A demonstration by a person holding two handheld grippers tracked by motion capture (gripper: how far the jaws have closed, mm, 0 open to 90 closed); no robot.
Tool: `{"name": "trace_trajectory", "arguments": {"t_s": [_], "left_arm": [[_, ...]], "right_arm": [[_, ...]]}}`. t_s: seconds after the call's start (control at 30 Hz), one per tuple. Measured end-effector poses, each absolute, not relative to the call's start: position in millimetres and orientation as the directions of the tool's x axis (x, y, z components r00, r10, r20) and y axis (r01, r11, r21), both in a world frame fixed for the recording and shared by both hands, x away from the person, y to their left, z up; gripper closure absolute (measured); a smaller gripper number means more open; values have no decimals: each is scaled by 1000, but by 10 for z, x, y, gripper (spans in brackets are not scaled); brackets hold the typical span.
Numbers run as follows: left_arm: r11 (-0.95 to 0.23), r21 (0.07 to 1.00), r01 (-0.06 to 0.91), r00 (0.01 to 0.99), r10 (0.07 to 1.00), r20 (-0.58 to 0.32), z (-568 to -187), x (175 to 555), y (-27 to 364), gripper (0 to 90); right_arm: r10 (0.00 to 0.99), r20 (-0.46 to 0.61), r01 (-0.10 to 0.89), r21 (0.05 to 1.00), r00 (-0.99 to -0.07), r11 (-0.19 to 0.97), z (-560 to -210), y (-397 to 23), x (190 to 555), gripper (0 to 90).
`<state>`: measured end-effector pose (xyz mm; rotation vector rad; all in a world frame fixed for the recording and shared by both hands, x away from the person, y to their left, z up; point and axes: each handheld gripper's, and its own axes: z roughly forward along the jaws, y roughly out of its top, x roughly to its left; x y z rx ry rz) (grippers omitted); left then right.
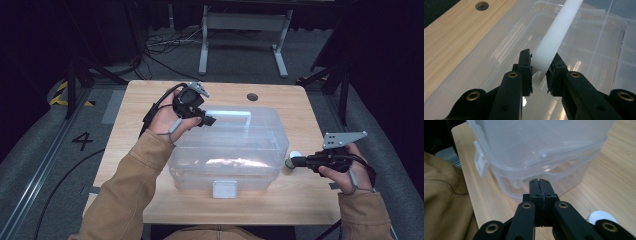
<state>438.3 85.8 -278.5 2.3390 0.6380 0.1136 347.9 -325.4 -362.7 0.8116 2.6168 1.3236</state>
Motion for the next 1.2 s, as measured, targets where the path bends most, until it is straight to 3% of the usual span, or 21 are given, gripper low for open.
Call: {"name": "trace_trajectory", "arguments": {"t_s": [0.67,0.97,1.03,1.1,1.2], "left_arm": [[-621,659,424,869,483,-104,-2748,4441,868,759],[-633,656,412,869,489,-74,-2761,4384,859,753],[-637,652,412,868,492,-68,-2739,4354,872,716],[-621,670,407,859,510,-49,-2690,4304,921,604],[-606,686,403,851,523,-38,-2644,4244,986,569]], "right_arm": [[423,144,374,762,-894,530,-3659,-3002,3431,900],[434,136,377,755,-890,537,-3661,-2995,3432,900],[438,130,377,749,-890,544,-3663,-2988,3432,900],[438,128,374,756,-890,538,-3660,-2990,3438,900],[439,129,373,760,-889,533,-3647,-2995,3442,900]]}}
